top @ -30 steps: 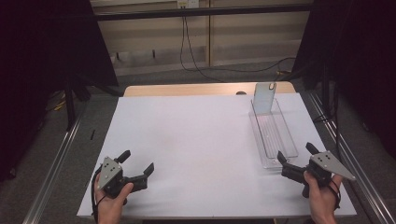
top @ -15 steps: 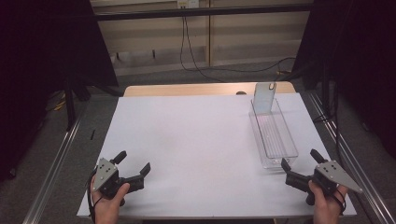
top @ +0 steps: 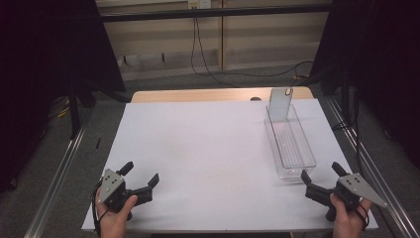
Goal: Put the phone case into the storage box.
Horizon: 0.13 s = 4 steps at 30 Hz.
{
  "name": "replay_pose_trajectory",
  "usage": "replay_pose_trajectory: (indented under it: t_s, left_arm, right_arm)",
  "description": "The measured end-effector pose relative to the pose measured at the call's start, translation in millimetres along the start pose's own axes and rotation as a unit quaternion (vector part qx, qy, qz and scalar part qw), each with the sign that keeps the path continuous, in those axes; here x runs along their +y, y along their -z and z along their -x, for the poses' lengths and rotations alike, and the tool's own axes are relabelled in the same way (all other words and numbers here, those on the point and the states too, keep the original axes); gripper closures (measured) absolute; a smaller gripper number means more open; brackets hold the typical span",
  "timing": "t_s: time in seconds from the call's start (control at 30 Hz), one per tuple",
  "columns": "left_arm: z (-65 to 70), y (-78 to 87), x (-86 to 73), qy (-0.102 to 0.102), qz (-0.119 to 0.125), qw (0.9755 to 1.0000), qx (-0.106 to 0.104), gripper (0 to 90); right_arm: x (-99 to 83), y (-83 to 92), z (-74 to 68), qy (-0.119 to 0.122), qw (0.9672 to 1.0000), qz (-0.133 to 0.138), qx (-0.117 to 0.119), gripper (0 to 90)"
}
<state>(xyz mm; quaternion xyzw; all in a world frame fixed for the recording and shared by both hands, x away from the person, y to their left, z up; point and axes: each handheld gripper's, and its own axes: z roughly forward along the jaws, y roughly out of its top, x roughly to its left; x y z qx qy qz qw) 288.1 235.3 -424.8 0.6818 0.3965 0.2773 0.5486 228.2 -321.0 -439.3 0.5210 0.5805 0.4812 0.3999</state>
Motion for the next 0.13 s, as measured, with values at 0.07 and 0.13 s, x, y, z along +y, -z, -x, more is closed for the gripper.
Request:
replay_pose_trajectory:
  t_s: [0.07, 0.13]
  left_arm:
    - [0.1, -0.1, 0.0, 0.0, -0.001, 1.0, -0.001, 3.4]
    - [-0.5, -0.1, 0.7, 0.002, 0.001, 1.0, -0.001, 3.4]
  right_arm:
    - [0.4, -0.1, -0.1, 0.0, 1.0, 0.001, 0.002, 0.0]
    - [0.3, -0.2, 0.0, 0.0, 1.0, 0.0, 0.004, 0.0]
